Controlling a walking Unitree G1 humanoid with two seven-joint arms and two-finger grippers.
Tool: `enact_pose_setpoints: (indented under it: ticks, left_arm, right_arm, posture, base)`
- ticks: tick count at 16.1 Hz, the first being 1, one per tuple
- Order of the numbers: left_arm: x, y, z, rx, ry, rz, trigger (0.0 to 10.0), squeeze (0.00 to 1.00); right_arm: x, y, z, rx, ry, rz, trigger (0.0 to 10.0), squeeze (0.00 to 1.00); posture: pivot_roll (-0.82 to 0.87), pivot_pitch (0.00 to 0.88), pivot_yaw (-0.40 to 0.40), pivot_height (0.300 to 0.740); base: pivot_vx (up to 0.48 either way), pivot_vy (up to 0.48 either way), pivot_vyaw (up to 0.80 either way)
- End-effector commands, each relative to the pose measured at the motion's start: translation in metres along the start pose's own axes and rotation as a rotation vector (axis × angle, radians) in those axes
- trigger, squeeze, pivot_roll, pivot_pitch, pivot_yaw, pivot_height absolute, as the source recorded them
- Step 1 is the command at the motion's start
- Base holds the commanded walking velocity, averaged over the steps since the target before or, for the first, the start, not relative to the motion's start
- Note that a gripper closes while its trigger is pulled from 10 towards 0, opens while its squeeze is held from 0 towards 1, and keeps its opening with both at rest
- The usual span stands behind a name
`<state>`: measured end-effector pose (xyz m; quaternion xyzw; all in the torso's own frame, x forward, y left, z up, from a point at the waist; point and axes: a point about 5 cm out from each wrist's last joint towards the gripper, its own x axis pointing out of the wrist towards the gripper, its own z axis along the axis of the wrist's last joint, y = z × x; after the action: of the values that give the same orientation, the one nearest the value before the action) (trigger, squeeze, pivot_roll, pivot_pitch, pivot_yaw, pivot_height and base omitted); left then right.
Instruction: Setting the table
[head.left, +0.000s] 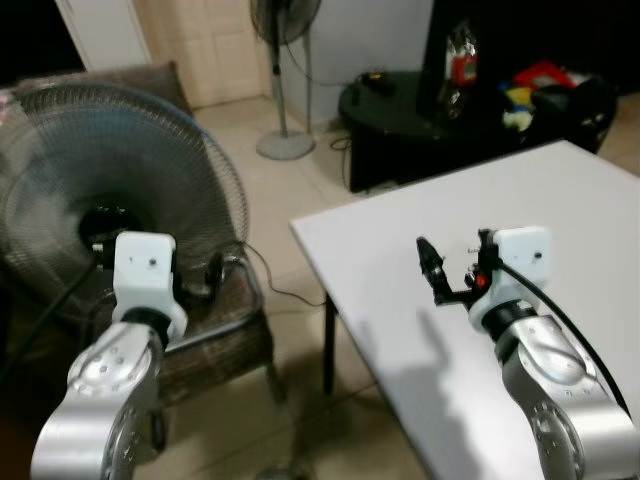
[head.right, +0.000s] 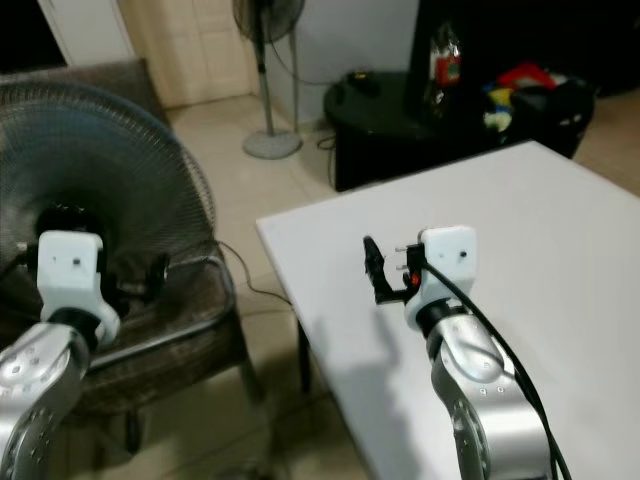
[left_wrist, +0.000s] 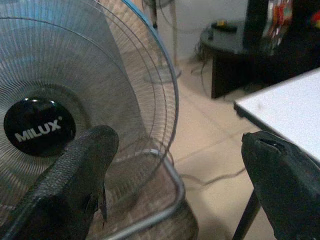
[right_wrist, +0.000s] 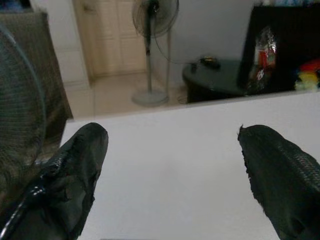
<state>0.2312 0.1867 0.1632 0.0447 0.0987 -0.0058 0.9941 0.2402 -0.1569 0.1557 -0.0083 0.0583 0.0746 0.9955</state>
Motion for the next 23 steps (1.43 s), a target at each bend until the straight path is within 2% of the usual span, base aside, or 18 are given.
enact_pose_setpoints:
  ticks: [1, 3, 6, 7, 8, 10, 14, 17, 23]
  left_arm:
    - [-0.0019, 0.0004, -0.0003, 0.007, 0.009, -0.004, 10.0, 0.87]
    - [-0.0025, -0.0006, -0.0001, -0.012, 0.010, -0.016, 10.0, 0.87]
    - [-0.0016, -0.0010, 0.0023, 0.015, 0.001, 0.001, 10.0, 0.87]
    - [-0.0006, -0.0020, 0.0012, 0.058, 0.015, -0.004, 10.0, 0.67]
    - [-0.0022, -0.0071, 0.0026, 0.104, -0.013, -0.043, 10.0, 0.00]
    - [-0.0020, -0.0080, 0.0030, 0.123, -0.035, -0.047, 10.0, 0.00]
    - [-0.0015, -0.0074, 0.0012, 0.103, -0.031, -0.041, 10.0, 0.00]
    - [-0.0025, -0.0070, 0.0008, 0.111, -0.036, -0.038, 10.0, 0.00]
    - [-0.0051, -0.0044, 0.0031, 0.123, -0.052, -0.043, 10.0, 0.00]
  right_arm:
    - [0.0002, -0.0011, -0.0002, 0.001, 0.013, 0.003, 10.0, 1.00]
    - [0.0011, 0.0003, -0.0006, 0.006, 0.021, 0.011, 10.0, 1.00]
    - [0.0024, 0.0008, -0.0001, 0.013, 0.012, 0.006, 10.0, 1.00]
    - [0.0019, 0.0011, -0.0003, 0.017, 0.007, 0.002, 10.0, 1.00]
    - [0.0011, 0.0011, -0.0024, 0.024, 0.007, -0.003, 10.0, 1.00]
    - [0.0002, 0.0006, -0.0032, 0.037, 0.001, -0.015, 10.0, 1.00]
    - [-0.0008, 0.0016, -0.0035, 0.042, -0.009, 0.008, 10.0, 1.00]
    - [-0.0006, 0.0032, -0.0034, 0.032, -0.010, 0.031, 10.0, 1.00]
    - [0.0041, 0.0026, -0.0061, 0.011, -0.002, -0.029, 10.0, 1.00]
  posture:
    - [-0.02, 0.000, 0.064, 0.740]
    - [-0.01, 0.000, 0.058, 0.740]
    - [-0.01, 0.000, 0.061, 0.740]
    - [-0.01, 0.000, 0.063, 0.740]
    - [-0.01, 0.000, 0.070, 0.740]
    - [-0.02, 0.000, 0.076, 0.740]
    - [-0.02, 0.000, 0.076, 0.740]
    - [-0.02, 0.000, 0.073, 0.740]
    - [0.00, 0.000, 0.061, 0.740]
  base:
    - [0.000, 0.000, 0.80]
    - [0.000, 0.000, 0.80]
    - [0.000, 0.000, 0.80]
    - [0.000, 0.000, 0.80]
    - [0.000, 0.000, 0.80]
    - [0.000, 0.000, 0.80]
    - [0.000, 0.000, 0.80]
    - [0.000, 0.266, 0.68]
    - [0.000, 0.286, 0.00]
